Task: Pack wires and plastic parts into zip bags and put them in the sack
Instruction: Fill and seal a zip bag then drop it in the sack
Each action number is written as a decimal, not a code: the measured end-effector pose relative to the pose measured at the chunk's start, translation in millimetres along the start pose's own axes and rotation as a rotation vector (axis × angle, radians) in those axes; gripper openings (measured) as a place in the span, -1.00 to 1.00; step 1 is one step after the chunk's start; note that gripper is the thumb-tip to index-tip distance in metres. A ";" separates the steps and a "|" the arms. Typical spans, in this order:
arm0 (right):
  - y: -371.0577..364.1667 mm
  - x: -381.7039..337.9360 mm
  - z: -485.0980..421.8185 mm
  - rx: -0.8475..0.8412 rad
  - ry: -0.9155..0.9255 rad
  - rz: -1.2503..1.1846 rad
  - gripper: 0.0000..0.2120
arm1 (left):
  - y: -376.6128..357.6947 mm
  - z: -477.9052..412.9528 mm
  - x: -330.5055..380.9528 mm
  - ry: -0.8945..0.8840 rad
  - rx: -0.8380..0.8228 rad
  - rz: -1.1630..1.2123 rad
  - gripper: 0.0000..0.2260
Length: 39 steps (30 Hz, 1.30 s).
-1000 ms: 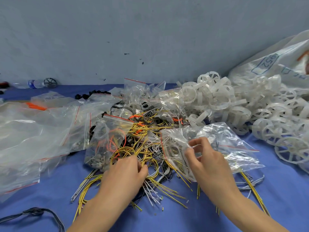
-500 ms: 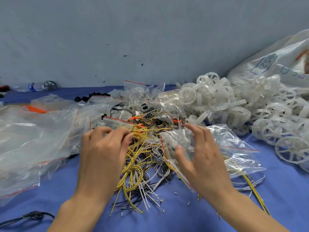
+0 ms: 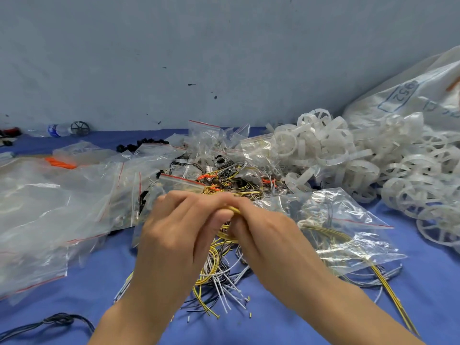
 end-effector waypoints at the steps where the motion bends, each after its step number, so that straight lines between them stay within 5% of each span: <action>1: 1.8 4.5 -0.2 0.014 -0.025 -0.015 -0.71 | -1.8 -0.8 -4.6 0.057 -0.030 0.016 -0.76; 5: 8.0 19.4 -0.4 0.037 -0.113 -0.043 -0.69 | -18.3 -1.0 -12.2 0.152 -0.181 0.003 -0.71; 12: -4.2 32.5 -1.9 -0.258 -0.184 0.189 -0.55 | -10.3 -2.3 -17.3 0.091 -0.093 -0.098 -0.74; 16: -10.5 41.3 -0.9 -0.319 -0.236 -0.270 -0.64 | -13.8 0.3 -30.1 0.253 -0.098 -0.001 -0.76; 25: -15.2 64.4 -6.8 -0.067 -0.332 -0.928 -0.71 | -74.8 17.7 -24.6 0.710 -0.279 0.759 -0.71; 30: -15.8 64.5 -0.5 0.011 -0.270 -0.712 -0.64 | -92.4 23.5 -15.2 0.882 -0.378 1.029 -0.68; 39: -7.2 69.3 -0.6 0.036 -0.271 -0.646 -0.57 | -85.8 20.7 -11.2 0.716 -0.584 0.997 -0.72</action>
Point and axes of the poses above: each hand's wrist, its own z-axis away from the middle knuckle, its own y-axis out of the back of the hand, x = y × z, the point moved 7 cm from there along -z, towards the middle knuckle, and after that the axes turned 10 degrees about -x, right-handed, at the moved point
